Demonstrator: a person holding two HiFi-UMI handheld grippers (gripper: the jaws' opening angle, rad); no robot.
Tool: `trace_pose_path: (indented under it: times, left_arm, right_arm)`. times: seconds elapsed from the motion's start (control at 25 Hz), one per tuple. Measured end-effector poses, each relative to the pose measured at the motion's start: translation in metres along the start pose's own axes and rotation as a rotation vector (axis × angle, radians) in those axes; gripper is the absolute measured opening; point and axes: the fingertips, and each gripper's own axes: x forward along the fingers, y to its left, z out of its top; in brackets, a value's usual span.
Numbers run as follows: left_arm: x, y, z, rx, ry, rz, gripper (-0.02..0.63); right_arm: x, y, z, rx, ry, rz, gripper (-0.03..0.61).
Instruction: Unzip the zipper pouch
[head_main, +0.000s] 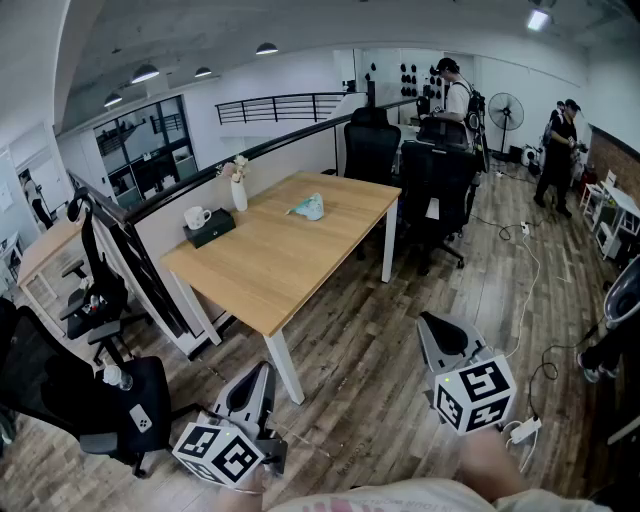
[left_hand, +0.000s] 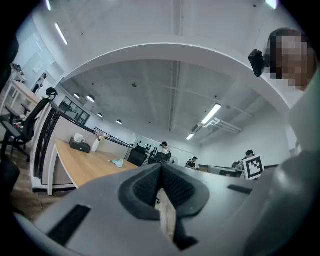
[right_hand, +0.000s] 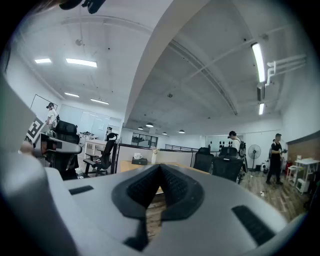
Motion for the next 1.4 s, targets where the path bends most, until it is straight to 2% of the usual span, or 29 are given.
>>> trace_pose_path:
  times: [0.28,0.48,0.6,0.76,0.92,1.04,1.2,1.4]
  left_arm:
    - [0.016,-0.007,-0.015,0.005,0.029,-0.007,0.002]
    - [0.034,0.013,-0.023,-0.011,0.04,0.034,0.0]
    - [0.056,0.029,-0.027,-0.057,0.038,0.034,0.0]
    - [0.101,0.051,-0.031,-0.095,0.024,-0.003,-0.003]
    - [0.155,0.077,-0.032,-0.05,0.072,-0.05,0.0]
    - [0.194,0.105,-0.022,-0.017,0.088,-0.054,0.0]
    - [0.244,0.146,-0.004,-0.032,0.088,-0.044,0.002]
    - [0.306,0.177,0.013,-0.023,0.084,-0.113,0.0]
  right_arm:
    - [0.007,-0.011,-0.021,0.044,0.03,0.018,-0.005]
    - [0.033,-0.017,-0.044,0.102,0.075,0.035,-0.005]
    - [0.056,-0.023,-0.056,0.122,0.102,0.035,-0.003]
    - [0.096,-0.041,-0.067,0.15,0.121,0.025,-0.002]
    - [0.151,-0.055,-0.074,0.156,0.155,0.021,-0.002]
    - [0.197,-0.061,-0.069,0.151,0.165,0.025,-0.002]
    - [0.257,-0.074,-0.059,0.162,0.145,0.023,-0.002]
    - [0.322,-0.097,-0.054,0.184,0.125,-0.015,-0.002]
